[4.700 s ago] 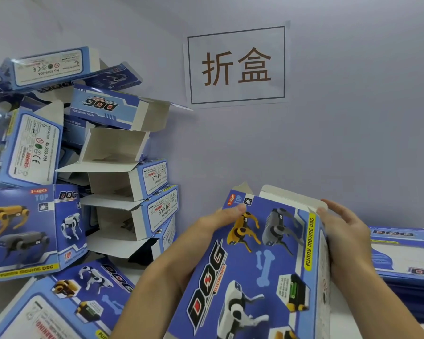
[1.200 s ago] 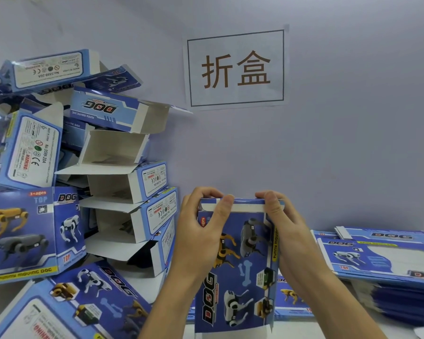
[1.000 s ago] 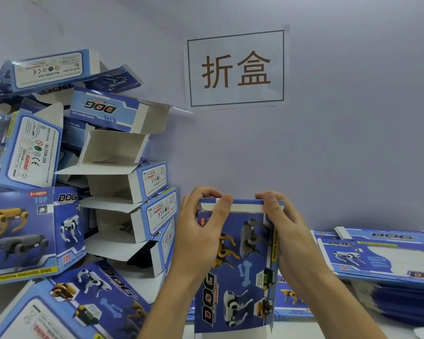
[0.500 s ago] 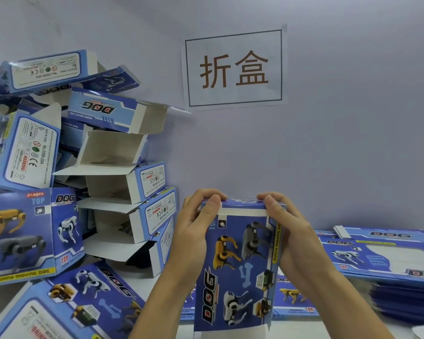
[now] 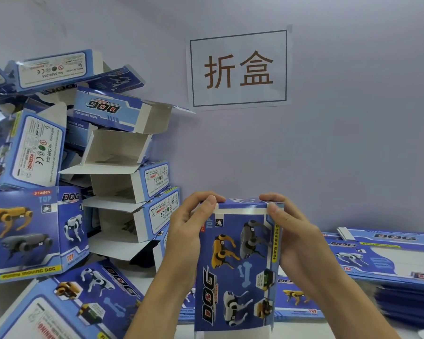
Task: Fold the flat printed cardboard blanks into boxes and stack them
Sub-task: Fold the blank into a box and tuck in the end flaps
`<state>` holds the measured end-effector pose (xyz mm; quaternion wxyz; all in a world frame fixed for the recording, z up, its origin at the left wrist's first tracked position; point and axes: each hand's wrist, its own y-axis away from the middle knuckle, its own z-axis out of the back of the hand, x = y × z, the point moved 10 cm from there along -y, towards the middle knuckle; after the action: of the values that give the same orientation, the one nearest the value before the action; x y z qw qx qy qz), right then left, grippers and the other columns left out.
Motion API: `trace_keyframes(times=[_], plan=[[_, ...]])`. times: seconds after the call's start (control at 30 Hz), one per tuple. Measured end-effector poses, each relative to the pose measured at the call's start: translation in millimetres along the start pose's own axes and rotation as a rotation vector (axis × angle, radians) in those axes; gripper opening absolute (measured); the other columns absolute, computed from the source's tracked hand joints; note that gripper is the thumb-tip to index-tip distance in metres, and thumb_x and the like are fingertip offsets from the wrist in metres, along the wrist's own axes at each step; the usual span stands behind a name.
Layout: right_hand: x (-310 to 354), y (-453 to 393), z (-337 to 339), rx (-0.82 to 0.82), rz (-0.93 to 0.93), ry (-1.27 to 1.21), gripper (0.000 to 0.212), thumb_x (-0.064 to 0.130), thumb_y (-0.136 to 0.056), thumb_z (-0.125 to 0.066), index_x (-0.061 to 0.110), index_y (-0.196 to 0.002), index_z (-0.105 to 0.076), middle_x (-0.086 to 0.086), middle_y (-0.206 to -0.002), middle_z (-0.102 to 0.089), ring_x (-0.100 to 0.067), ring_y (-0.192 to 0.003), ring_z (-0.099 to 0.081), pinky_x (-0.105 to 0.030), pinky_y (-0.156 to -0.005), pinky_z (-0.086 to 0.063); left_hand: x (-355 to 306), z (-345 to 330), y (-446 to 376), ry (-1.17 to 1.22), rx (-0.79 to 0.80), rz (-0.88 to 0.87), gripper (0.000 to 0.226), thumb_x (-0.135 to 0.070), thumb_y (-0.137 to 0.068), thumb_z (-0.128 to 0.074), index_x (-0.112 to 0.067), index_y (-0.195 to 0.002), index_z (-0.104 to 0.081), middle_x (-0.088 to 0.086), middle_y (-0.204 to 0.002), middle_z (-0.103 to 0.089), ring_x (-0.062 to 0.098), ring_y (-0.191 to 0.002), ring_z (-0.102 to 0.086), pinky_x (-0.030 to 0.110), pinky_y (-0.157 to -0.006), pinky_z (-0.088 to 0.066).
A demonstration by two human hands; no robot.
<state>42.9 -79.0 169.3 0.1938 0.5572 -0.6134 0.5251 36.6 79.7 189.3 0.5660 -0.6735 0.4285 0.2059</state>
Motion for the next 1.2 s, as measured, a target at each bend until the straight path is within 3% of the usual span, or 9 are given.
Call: trace_keyframes(times=[0.13,0.3,0.37,0.47,0.67,0.8,0.93,1.07,1.2], plan=[[3.7,-0.3,1.5,-0.035,0.011,0.022,0.029,0.027,-0.075,-0.067,0.016,-0.101,-0.063,-0.025,-0.121,-0.064,-0.038,-0.101,-0.069,-0.054,-0.079,-0.057,-1.5,-1.5,0.2,-0.019,0.012,-0.008,0.017,-0.044,-0.082,-0.066,-0.028,-0.083,-0.071,0.002,-0.095,-0.075,0.028,-0.09,-0.075,0.036,-0.065,-0.062],[7.1,1.1,0.8,-0.038,0.039,-0.012,0.019,0.024,-0.076,-0.066,0.016,-0.093,-0.064,-0.018,-0.104,-0.07,-0.034,-0.09,-0.072,-0.039,-0.059,-0.06,-3.4,-6.6,2.6,-0.079,0.05,-0.021,0.023,-0.045,-0.078,-0.075,-0.028,-0.091,-0.068,0.002,-0.1,-0.072,0.03,-0.094,-0.074,0.038,-0.065,-0.063],[7.4,1.2,1.2,-0.028,0.044,-0.015,0.016,0.022,-0.078,-0.066,0.017,-0.092,-0.064,-0.018,-0.103,-0.071,-0.034,-0.088,-0.072,-0.041,-0.061,-0.06,-4.5,-7.7,2.5,-0.136,0.063,-0.034,0.028,-0.043,-0.072,-0.083,-0.031,-0.092,-0.067,-0.008,-0.102,-0.072,0.03,-0.095,-0.074,0.039,-0.065,-0.063],[8.3,2.4,4.6,-0.008,0.056,-0.009,0.008,0.018,-0.081,-0.064,0.02,-0.088,-0.067,-0.017,-0.11,-0.07,-0.037,-0.097,-0.07,-0.049,-0.07,-0.06,-2.0,-3.9,1.1,-0.129,0.028,-0.022,0.027,-0.046,-0.061,-0.077,-0.036,-0.086,-0.071,-0.022,-0.112,-0.067,0.028,-0.103,-0.072,0.041,-0.072,-0.063],[13.2,3.4,9.1,0.0,0.128,0.002,0.018,0.014,-0.082,-0.061,0.021,-0.094,-0.073,-0.019,-0.116,-0.067,-0.037,-0.102,-0.07,-0.048,-0.069,-0.061,1.0,-1.1,1.6,-0.128,-0.054,0.004,0.026,-0.052,-0.058,-0.077,-0.037,-0.078,-0.071,-0.017,-0.127,-0.06,0.029,-0.114,-0.066,0.054,-0.087,-0.058],[17.1,3.6,6.1,0.007,0.195,0.06,0.028,0.02,-0.081,-0.063,0.022,-0.108,-0.071,-0.014,-0.113,-0.07,-0.036,-0.103,-0.07,-0.047,-0.072,-0.062,-0.4,0.7,1.0,-0.142,-0.082,-0.001,0.024,-0.056,-0.063,-0.073,-0.035,-0.075,-0.069,-0.008,-0.124,-0.065,0.029,-0.105,-0.07,0.05,-0.082,-0.06],[24.7,4.9,2.2,-0.091,0.276,0.114,0.019,0.04,-0.079,-0.062,0.025,-0.084,-0.071,0.003,-0.095,-0.075,-0.026,-0.086,-0.075,-0.031,-0.056,-0.059,-3.2,-6.6,0.9,-0.1,-0.096,-0.025,0.02,-0.044,-0.085,-0.061,-0.029,-0.073,-0.066,-0.005,-0.093,-0.072,0.023,-0.089,-0.075,0.028,-0.058,-0.058],[26.7,5.0,-0.8,-0.161,0.334,0.217,0.014,0.042,-0.09,-0.064,0.028,-0.093,-0.062,-0.005,-0.084,-0.074,-0.025,-0.075,-0.075,-0.031,-0.052,-0.058,-1.6,-13.4,1.4,-0.204,-0.113,-0.053,0.027,-0.017,-0.102,-0.047,-0.028,-0.08,-0.058,0.022,-0.111,-0.057,0.034,-0.096,-0.07,0.02,-0.054,-0.052],[22.1,2.5,0.8,-0.143,0.326,0.217,0.015,0.035,-0.084,-0.048,0.029,-0.097,-0.056,0.0,-0.088,-0.071,-0.023,-0.078,-0.074,-0.029,-0.054,-0.058,-3.6,-14.1,2.8,-0.251,-0.097,-0.074,0.031,-0.013,-0.103,-0.041,-0.029,-0.081,-0.055,0.022,-0.112,-0.057,0.034,-0.098,-0.069,0.022,-0.054,-0.053]])
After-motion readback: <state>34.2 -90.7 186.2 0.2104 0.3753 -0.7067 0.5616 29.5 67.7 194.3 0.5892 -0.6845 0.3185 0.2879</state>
